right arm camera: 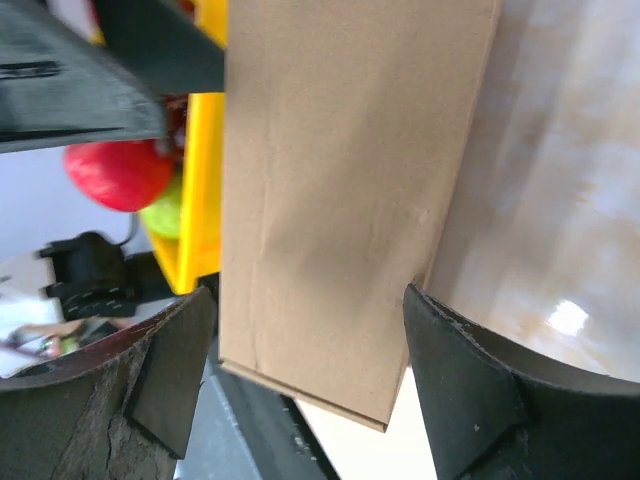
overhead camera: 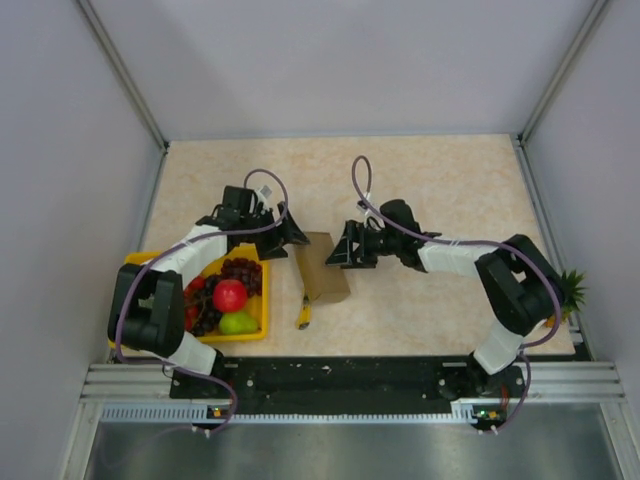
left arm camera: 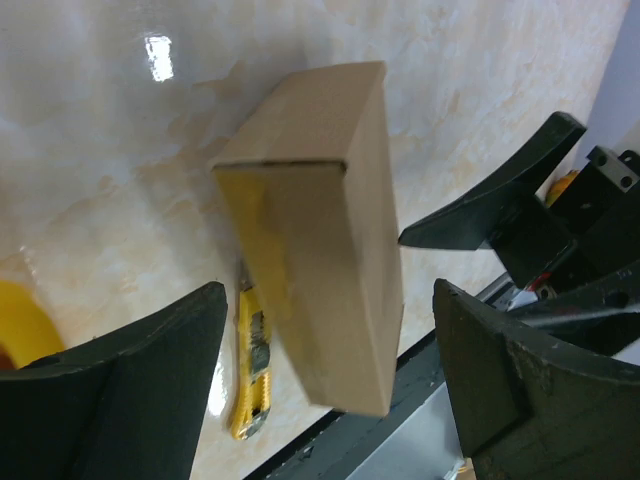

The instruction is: Unpack the express box

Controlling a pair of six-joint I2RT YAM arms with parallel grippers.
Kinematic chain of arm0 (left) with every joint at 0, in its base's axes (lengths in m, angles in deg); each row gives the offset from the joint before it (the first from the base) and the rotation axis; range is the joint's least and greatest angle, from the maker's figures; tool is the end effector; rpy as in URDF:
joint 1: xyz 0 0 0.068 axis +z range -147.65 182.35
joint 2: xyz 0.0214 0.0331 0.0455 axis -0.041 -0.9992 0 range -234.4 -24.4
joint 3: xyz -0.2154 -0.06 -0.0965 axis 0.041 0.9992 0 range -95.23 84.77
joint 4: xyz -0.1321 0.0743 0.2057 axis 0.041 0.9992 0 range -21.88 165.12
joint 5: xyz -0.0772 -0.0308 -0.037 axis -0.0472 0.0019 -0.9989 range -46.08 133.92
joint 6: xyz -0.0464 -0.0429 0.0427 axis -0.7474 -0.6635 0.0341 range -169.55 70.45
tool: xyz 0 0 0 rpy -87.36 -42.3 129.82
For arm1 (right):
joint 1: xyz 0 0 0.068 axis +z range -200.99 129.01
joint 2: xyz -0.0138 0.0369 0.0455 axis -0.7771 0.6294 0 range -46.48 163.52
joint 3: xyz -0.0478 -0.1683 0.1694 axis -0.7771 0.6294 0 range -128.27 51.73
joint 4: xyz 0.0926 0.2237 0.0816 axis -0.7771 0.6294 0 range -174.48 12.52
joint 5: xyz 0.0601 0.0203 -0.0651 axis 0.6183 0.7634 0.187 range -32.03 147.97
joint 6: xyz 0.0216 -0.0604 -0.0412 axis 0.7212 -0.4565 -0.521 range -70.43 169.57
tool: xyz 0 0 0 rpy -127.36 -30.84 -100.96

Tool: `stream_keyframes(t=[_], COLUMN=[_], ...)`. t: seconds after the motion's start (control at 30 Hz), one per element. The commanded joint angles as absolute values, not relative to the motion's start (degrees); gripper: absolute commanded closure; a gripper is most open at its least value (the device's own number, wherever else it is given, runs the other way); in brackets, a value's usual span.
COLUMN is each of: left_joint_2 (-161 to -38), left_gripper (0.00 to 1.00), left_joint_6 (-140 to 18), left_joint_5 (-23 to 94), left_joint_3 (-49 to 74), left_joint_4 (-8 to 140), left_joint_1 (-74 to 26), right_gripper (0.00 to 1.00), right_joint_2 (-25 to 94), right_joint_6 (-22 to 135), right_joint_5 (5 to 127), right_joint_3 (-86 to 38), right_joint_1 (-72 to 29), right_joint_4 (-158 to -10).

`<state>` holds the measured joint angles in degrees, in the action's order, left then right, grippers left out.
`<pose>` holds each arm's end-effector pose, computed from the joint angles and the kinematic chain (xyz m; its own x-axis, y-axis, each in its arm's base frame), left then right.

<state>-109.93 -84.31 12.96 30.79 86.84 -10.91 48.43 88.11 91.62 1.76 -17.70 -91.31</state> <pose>0.3032 -0.1055 0.1731 -0.9096 -0.2880 -0.2996 -0.0023 0.7244 -0.6894 0.2744 0.2231 0.1414 -0.9153 0.0194 -0.4024 -0.3211 0.5680 0.7578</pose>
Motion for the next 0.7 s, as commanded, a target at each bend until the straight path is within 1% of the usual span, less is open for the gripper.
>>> stream_keyframes(t=[0.0, 0.1, 0.27, 0.37, 0.43, 0.53, 0.67], left_joint_2=[-112.63, -114.39, -116.50, -116.68, -116.51, -116.07, -115.36], left_gripper=[0.13, 0.13, 0.15, 0.18, 0.24, 0.29, 0.32], left_joint_6=[-88.39, -90.15, -91.12, -91.56, -92.17, -92.88, -93.58], left_joint_5=[5.87, 4.63, 5.07, 4.37, 3.67, 2.87, 1.99], left_joint_3=[32.21, 32.21, 31.95, 31.60, 31.07, 30.45, 30.28], left_joint_4=[78.95, 77.79, 77.97, 77.62, 77.18, 77.09, 77.18], left_joint_1=[-11.27, -12.06, -12.86, -13.03, -13.38, -14.26, -15.05], right_gripper=[0.25, 0.24, 0.24, 0.24, 0.25, 0.28, 0.32], right_joint_2=[52.91, 53.89, 51.96, 51.17, 51.34, 51.69, 50.12], right_joint_6=[99.02, 100.02, 91.42, 86.58, 84.29, 83.41, 82.97], right_joint_5=[103.75, 102.90, 98.50, 94.98, 92.43, 88.31, 81.54], right_joint_3=[5.24, 5.94, 1.82, -0.55, -2.22, -3.11, -3.28], right_joint_1=[-18.91, -19.27, -19.35, -19.27, -19.35, -19.35, -19.35], right_joint_4=[-115.97, -118.06, -102.87, -94.69, -91.61, -87.48, -84.66])
